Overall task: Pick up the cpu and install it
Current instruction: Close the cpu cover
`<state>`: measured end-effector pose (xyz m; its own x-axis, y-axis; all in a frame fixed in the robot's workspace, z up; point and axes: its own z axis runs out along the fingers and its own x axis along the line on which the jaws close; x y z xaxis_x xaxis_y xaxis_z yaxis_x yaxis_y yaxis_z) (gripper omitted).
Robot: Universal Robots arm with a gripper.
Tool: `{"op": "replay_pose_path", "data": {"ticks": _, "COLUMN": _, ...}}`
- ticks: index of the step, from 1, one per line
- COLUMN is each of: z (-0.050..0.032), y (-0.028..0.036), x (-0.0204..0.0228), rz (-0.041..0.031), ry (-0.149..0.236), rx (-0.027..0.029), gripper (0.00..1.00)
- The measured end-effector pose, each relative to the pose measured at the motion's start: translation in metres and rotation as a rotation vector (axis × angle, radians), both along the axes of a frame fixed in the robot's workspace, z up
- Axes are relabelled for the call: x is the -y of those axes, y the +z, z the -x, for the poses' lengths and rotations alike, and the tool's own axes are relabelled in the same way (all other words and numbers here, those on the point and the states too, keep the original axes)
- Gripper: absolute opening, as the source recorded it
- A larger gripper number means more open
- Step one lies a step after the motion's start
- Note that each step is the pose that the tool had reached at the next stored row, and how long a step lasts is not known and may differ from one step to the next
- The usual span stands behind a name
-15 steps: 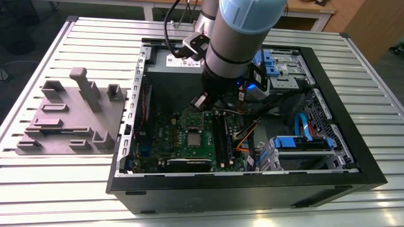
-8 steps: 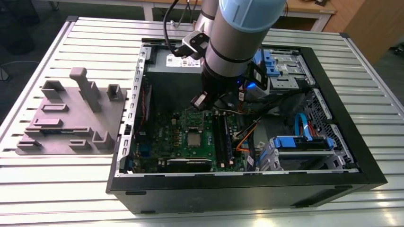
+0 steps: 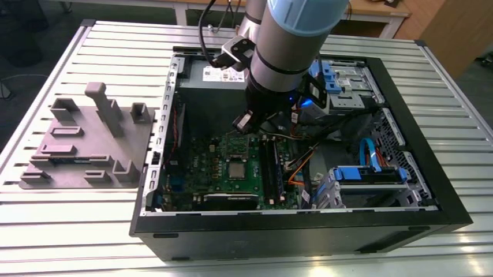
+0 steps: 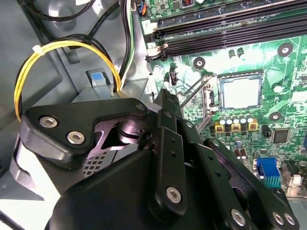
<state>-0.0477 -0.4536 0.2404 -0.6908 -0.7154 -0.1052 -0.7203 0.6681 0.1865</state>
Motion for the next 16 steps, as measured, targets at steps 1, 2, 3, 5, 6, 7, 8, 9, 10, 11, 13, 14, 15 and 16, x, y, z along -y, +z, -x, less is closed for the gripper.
{"op": "replay_pose_path", "data": {"ticks": 1, "z": 0.0001, "y": 0.0005, "x": 0.0, "rz": 0.0, "ry": 0.001, "rx": 0.0, "gripper": 0.1}}
{"op": "replay_pose_path", "data": {"ticks": 2, "z": 0.0001, "y": 0.0009, "x": 0.0, "rz": -0.0002, "ry": 0.002, "rx": 0.0, "gripper": 0.1}}
{"op": "replay_pose_path", "data": {"ticks": 3, "z": 0.0002, "y": 0.0012, "x": 0.0, "rz": -0.0003, "ry": 0.003, "rx": 0.0001, "gripper": 0.1}}
{"op": "replay_pose_path", "data": {"ticks": 5, "z": 0.0005, "y": 0.0014, "x": -0.0001, "rz": -0.0006, "ry": 0.004, "rx": 0.0002, "gripper": 0.1}}
{"op": "replay_pose_path", "data": {"ticks": 6, "z": 0.0006, "y": 0.0016, "x": -0.0001, "rz": -0.0004, "ry": 0.005, "rx": 0.0001, "gripper": 0.1}}
{"op": "replay_pose_path", "data": {"ticks": 7, "z": 0.0007, "y": 0.0017, "x": 0.0, "rz": -0.0003, "ry": 0.007, "rx": 0.0001, "gripper": 0.1}}
{"op": "replay_pose_path", "data": {"ticks": 8, "z": 0.0009, "y": 0.0017, "x": 0.0, "rz": 0.0, "ry": 0.01, "rx": 0.0, "gripper": 0.1}}
{"op": "replay_pose_path", "data": {"ticks": 9, "z": 0.0011, "y": 0.0018, "x": 0.0, "rz": 0.0002, "ry": 0.015, "rx": 0.0, "gripper": 0.1}}
{"op": "replay_pose_path", "data": {"ticks": 10, "z": 0.0012, "y": 0.0018, "x": 0.0, "rz": 0.0002, "ry": 0.018, "rx": 0.0, "gripper": 0.1}}
{"op": "replay_pose_path", "data": {"ticks": 11, "z": 0.0012, "y": 0.0017, "x": 0.0, "rz": 0.0001, "ry": 0.021, "rx": 0.0001, "gripper": 0.1}}
{"op": "replay_pose_path", "data": {"ticks": 13, "z": 0.0013, "y": 0.0018, "x": 0.0, "rz": 0.0001, "ry": 0.025, "rx": 0.0, "gripper": 0.1}}
{"op": "replay_pose_path", "data": {"ticks": 14, "z": 0.0013, "y": 0.0018, "x": 0.0, "rz": 0.0001, "ry": 0.026, "rx": 0.0, "gripper": 0.1}}
{"op": "replay_pose_path", "data": {"ticks": 15, "z": 0.0013, "y": 0.0019, "x": 0.0, "rz": 0.0001, "ry": 0.027, "rx": 0.0, "gripper": 0.1}}
{"op": "replay_pose_path", "data": {"ticks": 16, "z": 0.0013, "y": 0.002, "x": 0.0, "rz": 0.0001, "ry": 0.028, "rx": 0.0, "gripper": 0.1}}
